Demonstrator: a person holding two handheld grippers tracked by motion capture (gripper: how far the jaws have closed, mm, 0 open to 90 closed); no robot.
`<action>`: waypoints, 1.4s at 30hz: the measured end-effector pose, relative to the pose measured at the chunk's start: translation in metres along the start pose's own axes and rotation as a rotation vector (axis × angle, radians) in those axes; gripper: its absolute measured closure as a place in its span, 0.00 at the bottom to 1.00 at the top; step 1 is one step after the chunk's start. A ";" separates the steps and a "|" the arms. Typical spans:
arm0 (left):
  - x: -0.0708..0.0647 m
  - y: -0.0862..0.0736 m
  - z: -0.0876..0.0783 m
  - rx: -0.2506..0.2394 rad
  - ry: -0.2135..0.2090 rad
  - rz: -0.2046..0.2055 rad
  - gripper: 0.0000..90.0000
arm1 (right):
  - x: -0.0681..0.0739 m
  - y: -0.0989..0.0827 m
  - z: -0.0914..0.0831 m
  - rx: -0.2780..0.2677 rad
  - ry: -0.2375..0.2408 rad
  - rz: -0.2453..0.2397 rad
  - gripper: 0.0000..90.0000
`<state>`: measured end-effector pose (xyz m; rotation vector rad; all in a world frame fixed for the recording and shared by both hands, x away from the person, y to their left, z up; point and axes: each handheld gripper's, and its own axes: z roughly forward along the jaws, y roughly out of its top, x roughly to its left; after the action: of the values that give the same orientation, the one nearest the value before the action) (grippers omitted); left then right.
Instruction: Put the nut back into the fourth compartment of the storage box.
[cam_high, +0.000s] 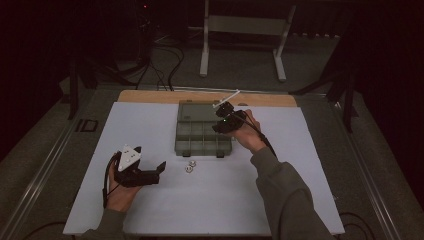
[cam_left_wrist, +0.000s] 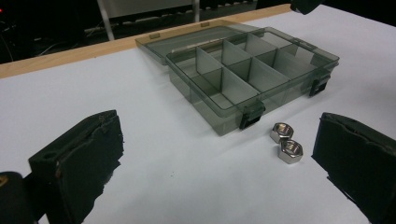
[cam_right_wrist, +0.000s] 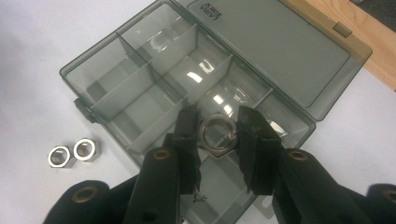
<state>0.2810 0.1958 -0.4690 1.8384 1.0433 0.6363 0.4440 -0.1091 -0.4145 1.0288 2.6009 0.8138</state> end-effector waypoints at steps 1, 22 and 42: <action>0.000 0.000 0.000 0.000 0.000 0.000 0.02 | 0.000 0.000 0.001 0.001 -0.001 0.004 0.78; 0.000 0.000 0.000 -0.002 0.000 0.000 0.02 | -0.011 -0.001 0.014 0.038 -0.054 0.077 0.78; 0.000 0.000 -0.001 -0.008 -0.002 -0.001 0.02 | -0.017 0.000 0.026 0.071 -0.084 0.135 0.78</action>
<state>0.2804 0.1957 -0.4683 1.8309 1.0387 0.6373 0.4661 -0.1100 -0.4357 1.2425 2.5290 0.6954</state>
